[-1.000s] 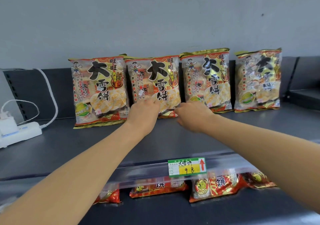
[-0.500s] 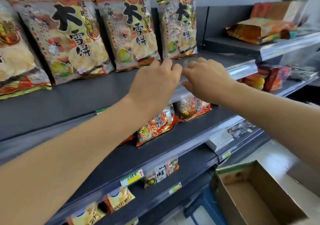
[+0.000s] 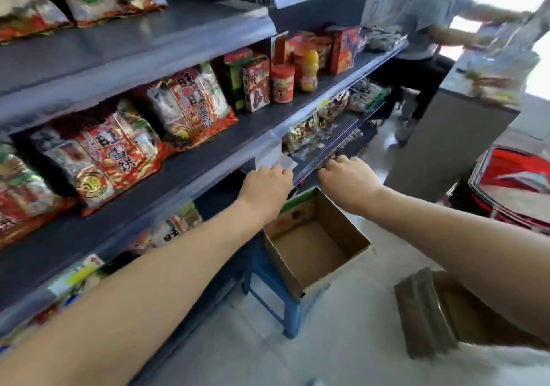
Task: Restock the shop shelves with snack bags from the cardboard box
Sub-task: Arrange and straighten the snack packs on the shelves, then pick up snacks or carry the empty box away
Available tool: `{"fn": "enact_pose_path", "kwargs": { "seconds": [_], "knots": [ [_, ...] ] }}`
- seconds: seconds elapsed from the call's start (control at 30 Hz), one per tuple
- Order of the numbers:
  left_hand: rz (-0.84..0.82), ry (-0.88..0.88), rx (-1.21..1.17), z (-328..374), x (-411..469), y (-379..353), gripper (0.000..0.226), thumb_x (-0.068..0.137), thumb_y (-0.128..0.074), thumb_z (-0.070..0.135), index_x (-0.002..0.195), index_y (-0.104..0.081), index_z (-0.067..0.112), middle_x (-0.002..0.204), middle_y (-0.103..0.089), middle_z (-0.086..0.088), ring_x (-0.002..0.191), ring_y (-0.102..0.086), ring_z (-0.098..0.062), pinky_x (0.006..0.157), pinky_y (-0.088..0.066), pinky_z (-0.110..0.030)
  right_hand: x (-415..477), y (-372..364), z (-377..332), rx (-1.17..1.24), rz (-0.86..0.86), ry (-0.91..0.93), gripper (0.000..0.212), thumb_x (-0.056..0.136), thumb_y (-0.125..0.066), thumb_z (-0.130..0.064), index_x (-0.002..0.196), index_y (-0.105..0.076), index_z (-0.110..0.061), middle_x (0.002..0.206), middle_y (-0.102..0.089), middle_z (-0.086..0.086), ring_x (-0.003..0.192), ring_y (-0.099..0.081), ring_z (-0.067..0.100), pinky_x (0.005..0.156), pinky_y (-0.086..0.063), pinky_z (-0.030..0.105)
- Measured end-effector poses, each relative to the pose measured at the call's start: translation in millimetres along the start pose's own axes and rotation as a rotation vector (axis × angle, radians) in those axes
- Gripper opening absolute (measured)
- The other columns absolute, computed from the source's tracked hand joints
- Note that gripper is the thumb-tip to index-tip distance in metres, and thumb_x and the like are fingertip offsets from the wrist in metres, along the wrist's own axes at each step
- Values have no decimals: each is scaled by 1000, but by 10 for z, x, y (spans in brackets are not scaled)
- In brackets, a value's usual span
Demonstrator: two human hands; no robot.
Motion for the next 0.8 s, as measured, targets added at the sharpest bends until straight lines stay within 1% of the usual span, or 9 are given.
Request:
{"fn": "enact_pose_path", "kwargs": {
  "seconds": [0.1,0.2,0.27,0.37,0.47,0.57,0.67,0.73,0.8],
  "knots": [
    [-143,47,-54,287,86,-558,35,92,-47,0,126,-42,6,123,-51,-13,107,-56,-31,68,-44,-36,-86,-635,77,58,-107,-19,29,98,-44,-22,123,-55,-14,123,-59,8,114,-53,29,88,-44,36],
    [-270,64,-66,485,103,-1083,36,91,-47,0,126,-44,6,125,-52,-14,111,-56,-34,77,-49,-40,-127,-1159,82,110,-193,-33,27,98,-45,-21,120,-56,-12,122,-59,10,114,-54,30,89,-45,37],
    [-338,66,-67,572,124,-1421,34,91,-52,4,124,-45,7,124,-54,-13,109,-58,-32,77,-50,-39,-110,-1477,86,138,-242,-46,25,98,-44,-20,118,-56,-12,120,-60,11,111,-55,30,89,-46,39],
    [-417,90,-72,631,187,-1963,34,92,-58,16,121,-43,9,121,-54,-10,107,-59,-30,75,-51,-37,-23,-1962,115,185,-278,-95,22,98,-43,-17,116,-55,-12,116,-58,10,107,-56,30,87,-47,38],
    [-480,82,-61,692,278,-2433,34,91,-60,19,119,-42,10,119,-55,-10,106,-60,-28,74,-51,-36,82,-2413,140,232,-322,-144,24,98,-43,-18,119,-52,-12,118,-56,9,107,-56,29,85,-47,38],
    [-512,115,-61,720,372,-2795,40,91,-60,23,123,-40,9,120,-56,-10,106,-61,-28,74,-51,-34,188,-2783,146,242,-349,-170,28,97,-42,-17,124,-47,-11,121,-52,11,110,-53,30,85,-45,37],
    [-550,189,-57,700,420,-3108,55,93,-58,26,135,-31,3,125,-55,-13,108,-61,-29,74,-52,-34,248,-3129,178,254,-401,-228,33,96,-43,-14,129,-40,-10,123,-50,12,112,-50,30,85,-43,36],
    [-575,238,-44,672,426,-3300,68,94,-56,26,144,-19,-2,131,-52,-16,109,-60,-30,73,-51,-34,251,-3356,209,257,-449,-281,43,95,-45,-14,136,-32,-9,124,-49,14,113,-50,31,86,-43,36],
    [-592,271,-30,648,423,-3453,74,95,-53,25,147,-10,-5,133,-51,-17,106,-61,-30,66,-48,-34,250,-3556,235,262,-484,-323,56,95,-47,-14,144,-21,-7,126,-50,15,115,-50,32,88,-43,37]
  ]
}}
Point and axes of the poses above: each hand's wrist, its own x-axis towards the middle knuckle, its own y-axis out of the back of the hand, z = x × y, the point moved 9 cm from there along x, towards the middle knuckle
